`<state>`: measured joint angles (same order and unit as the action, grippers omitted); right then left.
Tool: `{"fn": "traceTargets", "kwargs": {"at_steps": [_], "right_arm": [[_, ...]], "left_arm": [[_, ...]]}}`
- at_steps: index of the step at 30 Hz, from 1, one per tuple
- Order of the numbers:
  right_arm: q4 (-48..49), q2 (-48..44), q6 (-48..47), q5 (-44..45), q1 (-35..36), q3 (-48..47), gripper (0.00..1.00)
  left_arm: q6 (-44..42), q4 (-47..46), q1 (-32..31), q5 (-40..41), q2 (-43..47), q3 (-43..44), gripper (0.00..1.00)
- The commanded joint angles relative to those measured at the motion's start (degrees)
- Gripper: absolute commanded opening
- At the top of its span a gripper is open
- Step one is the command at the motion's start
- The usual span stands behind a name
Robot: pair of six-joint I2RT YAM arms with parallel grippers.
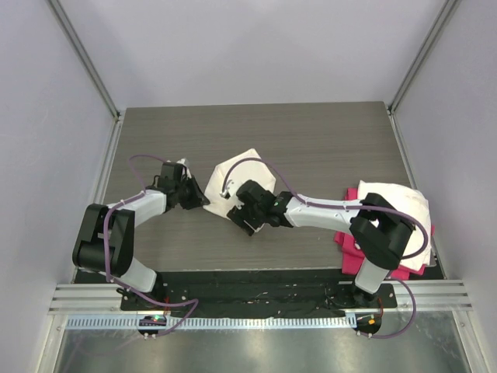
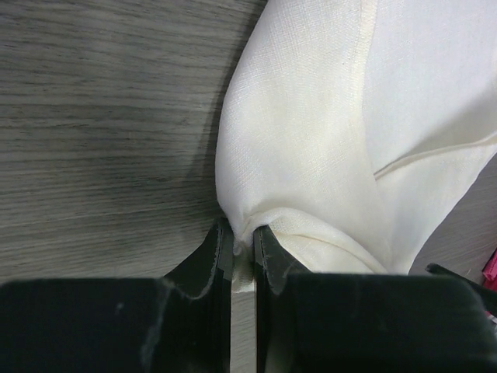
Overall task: Fold the napkin, place the utensils inside, and roll it up
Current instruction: Roll the napkin with the utensil
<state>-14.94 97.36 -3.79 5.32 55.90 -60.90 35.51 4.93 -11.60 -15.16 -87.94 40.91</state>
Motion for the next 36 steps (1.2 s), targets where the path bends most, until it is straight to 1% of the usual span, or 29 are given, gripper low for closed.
{"fn": "traceTargets", "kwargs": {"at_steps": [1, 4, 5, 6, 8, 9, 12, 13, 15, 16, 17, 19, 20, 22, 27, 28, 32, 35, 36], "right_arm": [[1.67, 1.6, -1.39, 1.8, 1.14, -1.58, 0.71], [-0.34, 3.27, -1.39, 1.71, 1.14, -2.46, 0.63], [-0.88, 3.88, -1.31, 1.54, 1.14, -2.73, 0.54], [-1.58, 4.15, -1.13, 1.1, 1.05, -2.99, 0.47], [-3.95, 4.94, -0.87, -0.92, 1.14, -4.22, 0.36], [-4.83, 5.55, -0.52, -1.88, 1.14, -4.57, 0.24], [-7.73, 6.96, 0.62, -10.13, 0.44, -6.06, 0.08], [-8.08, 7.23, 0.98, -15.2, -0.08, -6.85, 0.05], [-8.88, 8.19, 1.85, -21.29, -1.67, -7.65, 0.01], [-9.05, 8.54, 2.82, -23.84, -2.37, -8.35, 0.01], [-9.14, 9.07, 3.17, -29.09, -4.11, -8.79, 0.01], [-9.76, 10.91, 3.7, -34.21, -5.88, -9.75, 0.01], [-9.93, 11.53, 3.7, -38.94, -6.85, -10.11, 0.01], [-10.64, 13.8, 5.54, -42.66, -9.4, -10.72, 0.01], [-10.29, 18.12, 6.78, -47.76, -14.67, -9.5, 0.01], [-10.2, 18.47, 6.78, -48.03, -15.81, -8.8, 0.01], [-10.11, 17.78, 6.52, -46.72, -16.35, -8.18, 0.02], [-9.93, 14.36, 7.57, -45.41, -16.35, -8.53, 0.16], [-9.93, 11.48, 8.01, -44.88, -16.26, -8.62, 0.27]], "left_arm": [[-1.93, 3.68, 0.26, 2.32, -0.04, 0.93, 0.0], [-2.11, 4.3, 0.17, 2.59, -0.12, 1.28, 0.0], [-2.11, 4.47, 0.17, 2.68, -0.12, 1.54, 0.0], [-2.11, 4.56, 0.17, 2.85, -0.13, 1.72, 0.0], [-2.2, 5.26, 0.17, 3.11, -0.21, 2.33, 0.0], [-2.2, 5.61, 0.26, 3.73, -0.13, 2.51, 0.0], [-2.72, 7.72, 0.17, 5.74, 0.14, 3.65, 0.0], [-2.98, 8.34, 0.26, 6.54, 0.14, 4.18, 0.0], [-3.16, 10.27, 0.17, 8.29, 0.23, 4.8, 0.0], [-3.51, 10.8, 0.17, 8.74, 0.05, 5.23, 0.0], [-3.6, 11.67, 0.17, 9.09, -0.21, 5.5, 0.0], [-3.95, 12.56, 0.17, 9.62, -0.65, 6.11, 0.0], [-4.3, 12.82, 0.17, 9.79, -0.91, 6.38, 0.0], [-4.48, 13.79, 0.26, 9.97, -1.7, 6.9, 0.0], [-5.36, 14.93, 0.26, 9.53, -3.99, 8.22, 0.0], [-5.45, 15.2, 0.17, 9.36, -4.34, 8.57, 0.0], [-5.71, 15.64, 0.17, 8.57, -5.75, 9.02, 0.0], [-5.62, 15.9, 0.17, 8.57, -5.75, 9.1, 0.0], [-5.62, 15.81, 0.17, 8.48, -5.75, 9.1, 0.0]]}}
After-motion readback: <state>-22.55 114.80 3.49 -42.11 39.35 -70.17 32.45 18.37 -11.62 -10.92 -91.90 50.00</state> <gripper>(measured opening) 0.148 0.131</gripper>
